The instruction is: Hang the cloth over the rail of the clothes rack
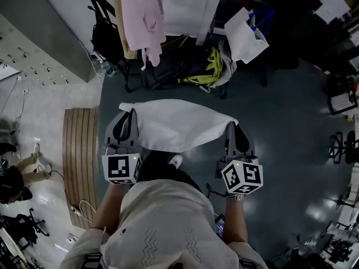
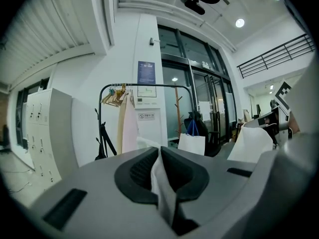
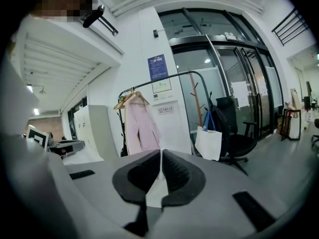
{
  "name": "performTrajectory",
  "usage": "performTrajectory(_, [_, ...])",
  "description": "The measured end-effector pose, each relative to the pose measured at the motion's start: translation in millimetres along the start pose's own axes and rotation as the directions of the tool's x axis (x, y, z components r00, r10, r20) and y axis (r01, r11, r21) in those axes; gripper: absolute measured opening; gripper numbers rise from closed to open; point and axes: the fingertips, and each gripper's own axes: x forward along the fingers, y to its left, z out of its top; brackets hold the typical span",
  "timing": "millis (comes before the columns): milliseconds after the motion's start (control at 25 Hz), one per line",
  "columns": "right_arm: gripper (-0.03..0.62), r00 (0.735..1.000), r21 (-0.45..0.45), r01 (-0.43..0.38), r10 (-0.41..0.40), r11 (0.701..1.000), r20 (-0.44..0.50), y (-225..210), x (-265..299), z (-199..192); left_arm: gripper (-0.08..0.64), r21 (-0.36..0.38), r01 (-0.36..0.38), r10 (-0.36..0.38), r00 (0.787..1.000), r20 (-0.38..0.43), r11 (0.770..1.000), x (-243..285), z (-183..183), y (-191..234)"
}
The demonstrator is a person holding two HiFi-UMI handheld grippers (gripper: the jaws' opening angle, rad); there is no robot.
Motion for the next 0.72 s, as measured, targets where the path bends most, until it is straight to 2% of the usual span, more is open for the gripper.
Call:
performTrajectory(200, [0.023, 0.999, 0.028, 0.022, -0.021, 0.999, -0.028, -18, 56, -2, 0.023, -0.019, -0.027, 0.027, 1.000, 0.005, 0.999, 56, -4, 23])
performTrajectory(320, [0.023, 0.999, 0.012, 0.017, -0.016, 1.000, -0.049, -25, 99, 9, 0.023, -0.025, -0.034, 0.034, 0.999, -0.007, 0.999, 101, -3, 37])
performTrajectory(440, [0.023, 0.999, -0.017, 0.024, -0.024, 1.000, -0.032, -39, 145, 39, 0.023, -0.034, -0.023, 0.024, 1.000, 0.011, 0.999, 152, 7, 44])
performTrajectory(600, [0.023, 0.997, 0.000, 0.074, -0.074, 0.997, 0.035, -51, 195, 81, 0.023, -0.023, 0.005, -0.004, 1.000, 0.022, 1.000, 217, 20, 57])
performTrajectory(720, [0.023, 0.992, -0.026, 0.099, -0.097, 0.995, 0.079, -58, 220, 112, 0.023, -0.028, 0.038, -0.036, 0.998, 0.051, 0.999, 256, 40, 63])
